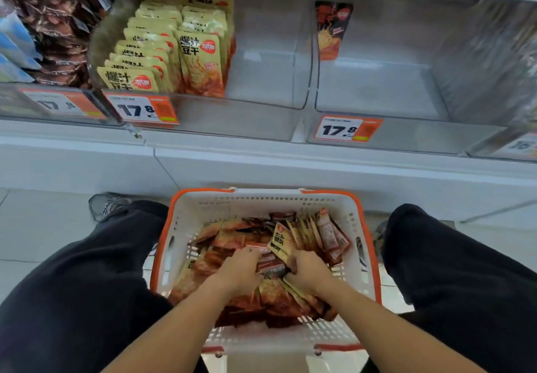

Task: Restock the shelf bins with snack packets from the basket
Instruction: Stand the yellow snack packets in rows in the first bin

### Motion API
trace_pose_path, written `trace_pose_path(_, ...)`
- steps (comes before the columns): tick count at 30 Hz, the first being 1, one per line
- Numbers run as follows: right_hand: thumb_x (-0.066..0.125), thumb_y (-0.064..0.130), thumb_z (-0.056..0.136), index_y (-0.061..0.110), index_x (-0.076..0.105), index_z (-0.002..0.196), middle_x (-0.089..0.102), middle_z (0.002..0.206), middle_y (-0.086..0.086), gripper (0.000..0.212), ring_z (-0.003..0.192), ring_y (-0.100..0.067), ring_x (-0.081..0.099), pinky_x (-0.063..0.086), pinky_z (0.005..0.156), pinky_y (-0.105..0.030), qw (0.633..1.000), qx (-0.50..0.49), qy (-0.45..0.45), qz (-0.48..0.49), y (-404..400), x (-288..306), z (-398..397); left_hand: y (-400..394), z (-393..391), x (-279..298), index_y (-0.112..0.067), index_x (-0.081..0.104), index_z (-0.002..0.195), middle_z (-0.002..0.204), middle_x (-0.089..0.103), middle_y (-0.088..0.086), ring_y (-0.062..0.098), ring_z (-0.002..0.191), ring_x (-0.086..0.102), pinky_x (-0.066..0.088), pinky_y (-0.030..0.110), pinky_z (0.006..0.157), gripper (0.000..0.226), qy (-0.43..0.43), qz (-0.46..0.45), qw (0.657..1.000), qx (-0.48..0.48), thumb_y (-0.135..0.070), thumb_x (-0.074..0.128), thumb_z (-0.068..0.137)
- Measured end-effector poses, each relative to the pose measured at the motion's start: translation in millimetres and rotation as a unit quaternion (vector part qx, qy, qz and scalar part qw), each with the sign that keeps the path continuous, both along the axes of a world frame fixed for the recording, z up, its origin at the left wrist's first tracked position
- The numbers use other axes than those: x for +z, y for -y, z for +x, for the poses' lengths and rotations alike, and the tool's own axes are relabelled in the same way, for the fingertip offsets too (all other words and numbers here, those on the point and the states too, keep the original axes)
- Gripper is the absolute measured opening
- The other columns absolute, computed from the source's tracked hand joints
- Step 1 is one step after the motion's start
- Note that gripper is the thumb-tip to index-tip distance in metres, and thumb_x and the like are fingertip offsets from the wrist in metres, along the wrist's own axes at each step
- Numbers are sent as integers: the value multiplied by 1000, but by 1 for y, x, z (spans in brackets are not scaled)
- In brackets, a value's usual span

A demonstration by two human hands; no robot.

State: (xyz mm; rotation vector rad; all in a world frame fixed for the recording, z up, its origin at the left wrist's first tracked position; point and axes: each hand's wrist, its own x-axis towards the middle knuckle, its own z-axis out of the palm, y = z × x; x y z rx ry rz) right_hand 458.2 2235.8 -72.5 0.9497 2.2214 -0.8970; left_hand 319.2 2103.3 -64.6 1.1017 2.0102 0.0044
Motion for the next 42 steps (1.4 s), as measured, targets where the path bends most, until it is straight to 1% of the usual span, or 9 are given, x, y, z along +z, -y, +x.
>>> trace_pose_path(6,64,38,89,23,41,66,44,64,5,37,71,-22,53,31,51,-24,998,-44,18,-31,38,-22,18,25,22,-26,-21,64,105,113,64,6,30,109,58,52,43,89,34,-19,-74,997,28,-43,50,83)
trace_pose_path(9,70,46,86,19,48,84,53,82,2,35,81,-21,53,30,50,-22,993,-107,26,-46,51,-30,19,24,26,-25,-22,63,104,120,56,4,27,118,48,45,41,97,27,-18,-86,995,36,-42,59,86)
trace_pose_path(13,79,45,80,10,51,127,59,124,-6,65,116,-24,58,46,86,-27,989,-123,57,-55,48,-31,16,25,31,-34,-27,65,119,132,46,5,28,128,37,33,43,107,31,-7,-101,994,37,-37,54,92)
trace_pose_path(21,87,41,67,15,47,110,49,106,2,64,100,-14,51,42,80,-21,975,-162,113,-102,44,-37,20,22,36,-43,-23,68,102,134,42,8,31,131,31,28,44,113,28,31,-120,989,79,-48,58,93)
trace_pose_path(26,92,42,59,13,52,114,53,108,2,74,110,-18,58,47,81,-24,971,-173,116,-118,47,-37,21,22,38,-42,-19,68,108,135,43,7,29,132,32,30,40,112,39,17,-111,989,100,-52,67,86)
trace_pose_path(29,93,37,59,15,55,108,56,106,2,65,100,-15,56,49,81,-26,965,-185,106,-152,45,-37,23,22,35,-44,-17,72,95,120,60,5,27,125,45,41,37,104,41,25,-104,980,167,-54,74,78)
trace_pose_path(33,94,35,59,16,63,94,58,87,6,50,81,-9,55,45,63,-19,961,-204,74,-173,47,-39,27,22,26,-47,-12,77,74,80,73,1,16,82,67,57,34,79,26,97,-55,953,280,-37,84,74)
trace_pose_path(37,98,24,53,11,69,103,70,97,8,59,101,-10,66,56,86,-29,947,-265,-9,-180,39,-28,19,12,21,-33,-8,74,75,76,72,3,14,70,67,57,34,71,14,160,44,903,397,-18,79,84)
trace_pose_path(42,94,20,63,25,57,93,67,91,10,48,92,-13,67,57,78,-29,950,-256,-108,-145,12,8,-5,-6,2,8,-5,65,92,81,71,9,13,60,61,51,24,51,15,182,131,875,430,-20,70,92)
